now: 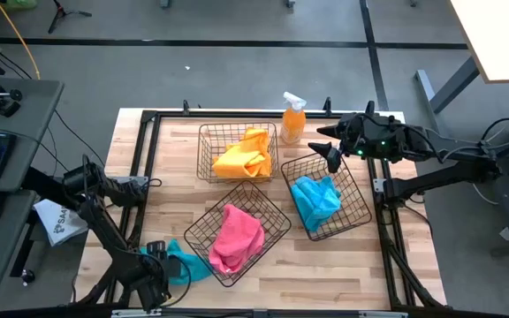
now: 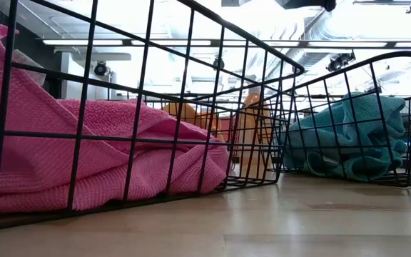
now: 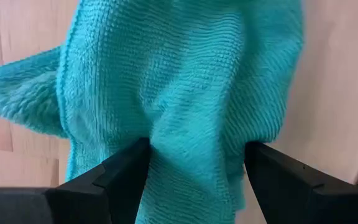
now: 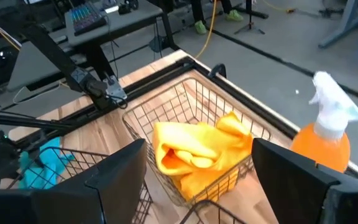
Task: Sort microfiber towel by color & place in baskets
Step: Put the blue microfiber cloth into the right black basket
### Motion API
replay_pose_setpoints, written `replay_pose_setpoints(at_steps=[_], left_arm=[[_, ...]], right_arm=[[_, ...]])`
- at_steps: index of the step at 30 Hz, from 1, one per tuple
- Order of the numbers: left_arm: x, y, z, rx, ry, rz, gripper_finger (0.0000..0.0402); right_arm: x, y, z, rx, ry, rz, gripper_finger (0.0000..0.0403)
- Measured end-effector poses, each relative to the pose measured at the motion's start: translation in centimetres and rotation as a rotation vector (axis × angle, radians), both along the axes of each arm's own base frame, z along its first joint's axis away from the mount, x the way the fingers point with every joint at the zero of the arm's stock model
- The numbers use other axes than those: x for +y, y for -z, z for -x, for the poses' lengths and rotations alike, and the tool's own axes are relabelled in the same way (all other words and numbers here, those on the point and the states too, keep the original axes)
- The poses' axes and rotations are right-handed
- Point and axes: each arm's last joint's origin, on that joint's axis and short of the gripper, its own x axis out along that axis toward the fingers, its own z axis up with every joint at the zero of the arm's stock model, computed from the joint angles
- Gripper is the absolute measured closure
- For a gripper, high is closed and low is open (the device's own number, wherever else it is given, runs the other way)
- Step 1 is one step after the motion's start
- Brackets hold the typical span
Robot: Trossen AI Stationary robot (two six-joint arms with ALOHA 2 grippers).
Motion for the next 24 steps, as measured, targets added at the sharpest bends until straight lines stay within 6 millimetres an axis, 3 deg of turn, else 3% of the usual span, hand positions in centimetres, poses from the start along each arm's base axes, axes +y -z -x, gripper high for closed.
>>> replay_pose_setpoints(at_steps=[4, 6, 8, 10, 14, 17, 21, 24], left_arm=[[0.5, 0.4, 0.0, 0.073, -0.037, 0.018, 0.0179], [0.4, -0.3, -0.1, 0.105, -0.059, 0.063, 0.0226], [0.0, -2.0, -0.2, 0.115, -0.059, 0.146, 0.03], [-0.1, -4.4, -0.1, 0.111, -0.081, 0.242, 0.0372], [1.0, -11.8, 0.4, 0.009, -0.124, 0.481, 0.0384], [3.6, -18.2, 0.4, -0.2, -0.179, 0.633, 0.0396], [9.1, -24.0, -0.9, -0.595, -0.315, 0.504, 0.0398], [12.8, -25.7, -4.0, -0.773, -0.273, 0.275, 0.04]], right_arm=[[0.0, 0.1, 0.1, 0.009, 0.006, -0.014, 0.0114], [0.0, 0.1, 0.0, 0.01, 0.006, -0.014, 0.0114], [0.0, 0.1, 0.0, 0.01, 0.005, -0.013, 0.0114], [0.0, 0.1, 0.0, 0.011, 0.005, -0.012, 0.0114], [0.0, 0.1, 0.0, 0.01, 0.002, -0.006, 0.0114], [0.0, 0.1, 0.0, 0.006, 0.0, 0.001, 0.0114], [0.0, -0.3, -0.1, -0.023, -0.013, 0.032, 0.0114], [0.0, -0.8, -0.3, -0.072, -0.021, 0.054, 0.0114]])
